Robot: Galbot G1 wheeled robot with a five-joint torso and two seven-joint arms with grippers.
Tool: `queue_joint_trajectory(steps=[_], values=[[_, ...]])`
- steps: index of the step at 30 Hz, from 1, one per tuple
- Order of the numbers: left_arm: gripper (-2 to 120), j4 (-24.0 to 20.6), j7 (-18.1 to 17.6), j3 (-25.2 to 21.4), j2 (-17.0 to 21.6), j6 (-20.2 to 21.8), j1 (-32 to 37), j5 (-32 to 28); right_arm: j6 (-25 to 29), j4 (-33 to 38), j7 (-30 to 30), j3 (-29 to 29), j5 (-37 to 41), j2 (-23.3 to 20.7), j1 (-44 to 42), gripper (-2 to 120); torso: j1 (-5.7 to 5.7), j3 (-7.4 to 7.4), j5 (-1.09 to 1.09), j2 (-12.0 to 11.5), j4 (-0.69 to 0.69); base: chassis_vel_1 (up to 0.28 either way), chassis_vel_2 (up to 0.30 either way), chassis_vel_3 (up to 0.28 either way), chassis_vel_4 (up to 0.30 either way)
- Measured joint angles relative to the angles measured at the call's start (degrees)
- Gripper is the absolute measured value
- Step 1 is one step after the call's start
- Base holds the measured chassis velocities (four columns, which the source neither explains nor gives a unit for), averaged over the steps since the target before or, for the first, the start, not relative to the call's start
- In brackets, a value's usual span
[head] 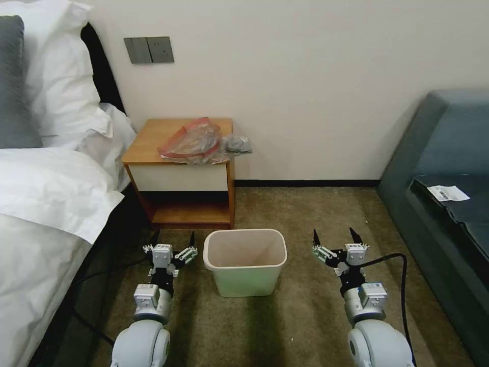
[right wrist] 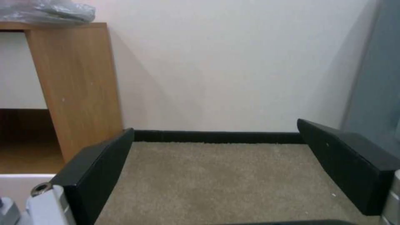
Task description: Pick up the garbage bag from the table and place it over the trash can.
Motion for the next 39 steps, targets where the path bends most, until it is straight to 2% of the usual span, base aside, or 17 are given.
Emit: queue_joint_trajectory(steps=[8,12,16,19,21,22,23,26,27,29,33,35,36,37,38,39], values=[[98,0.00,0.00,-0.02,0.01,-0.05,0.00,0.00,0.06,0.00,0.00,0.00,0.00,0.00,0.00,100,0.00,0.00,0.00,0.00,0.00,0.000,0.000,0.000,0.000],[95,1.01,-0.46,-1.47,0.88,-2.86,-0.45,-0.95,2.76,-0.72,0.38,-0.25,-0.45,-0.02,0.00,100,0.00,0.00,-0.01,0.00,0.00,0.000,0.000,0.000,0.000],[93,3.67,-2.03,-5.25,3.07,-9.56,-1.56,-3.44,9.61,-2.64,1.57,-1.21,-1.78,-0.09,-0.01,100,0.00,0.00,0.03,0.00,0.00,0.000,0.000,0.000,0.000],[93,4.41,-2.19,-5.94,3.52,-11.56,-1.76,-4.17,11.49,-3.19,2.01,-1.45,-2.16,-0.10,0.01,100,0.00,0.00,-0.05,0.00,0.00,0.000,0.000,0.000,0.000],[93,4.61,-2.29,-6.23,3.68,-12.14,-1.84,-4.39,12.08,-3.39,2.17,-1.52,-2.27,-0.12,0.01,100,0.00,0.00,-0.04,0.00,0.00,0.000,0.000,0.000,0.000],[93,5.49,-2.73,-7.40,4.35,-14.70,-2.25,-5.43,14.60,-4.19,2.71,-2.04,-2.85,-0.14,0.04,100,0.00,0.00,0.02,0.00,-0.01,0.000,0.000,0.000,0.000],[93,5.49,-2.73,-7.40,4.35,-14.70,-2.25,-5.43,14.60,-4.19,2.71,-2.04,-2.85,-0.14,0.04,100,0.00,0.00,0.02,0.00,-0.01,0.000,0.000,0.000,0.000],[93,8.23,-3.98,-10.76,6.23,-22.07,-3.30,-8.39,22.00,-6.48,4.45,-3.28,-4.46,-0.28,0.14,100,0.00,0.00,0.00,0.00,0.00,0.000,0.000,0.000,0.000],[93,8.23,-3.98,-10.76,6.23,-22.07,-3.30,-8.39,22.00,-6.48,4.45,-3.28,-4.46,-0.28,0.14,100,0.00,0.00,0.00,0.00,0.00,0.000,0.000,0.000,0.000],[93,9.55,-4.64,-12.42,7.14,-25.57,-3.83,-9.82,25.80,-7.68,5.35,-3.95,-5.29,-0.35,0.18,100,0.00,0.00,0.00,0.00,0.00,0.000,0.000,0.000,0.000],[93,9.87,-4.77,-12.70,7.35,-26.45,-3.95,-10.20,27.10,-8.02,5.61,-4.14,-5.52,-0.38,0.21,100,0.00,0.00,-0.01,0.00,0.00,0.000,0.000,0.000,0.000],[93,9.87,-4.79,-12.73,7.37,-26.49,-3.95,-10.26,28.92,-7.36,4.29,-4.36,-4.62,-0.29,0.64,100,0.00,0.01,0.01,-0.01,-0.04,0.000,0.000,0.000,0.000],[93,9.87,-4.78,-12.51,7.44,-26.55,-3.90,-10.53,31.13,-5.16,2.52,-4.84,-3.76,-0.04,2.30,100,0.00,0.00,0.02,0.00,0.00,0.000,0.000,0.000,0.000],[93,9.46,-4.73,-11.79,7.63,-26.46,-3.49,-11.34,32.21,-3.78,1.70,-4.71,-3.43,-0.07,3.32,100,0.00,-0.01,-0.06,0.00,0.05,0.000,0.000,0.000,0.000],[93,8.58,-4.30,-9.75,7.83,-25.76,-2.62,-12.59,32.33,-3.55,1.11,-4.80,-3.40,-0.04,3.72,100,0.00,0.02,0.02,-0.01,0.02,0.000,0.000,0.000,0.000],[93,8.58,-4.30,-9.75,7.83,-25.76,-2.62,-12.59,32.33,-3.55,1.11,-4.80,-3.40,-0.04,3.72,100,0.00,0.02,0.02,-0.01,0.02,0.000,0.000,0.000,0.000]])
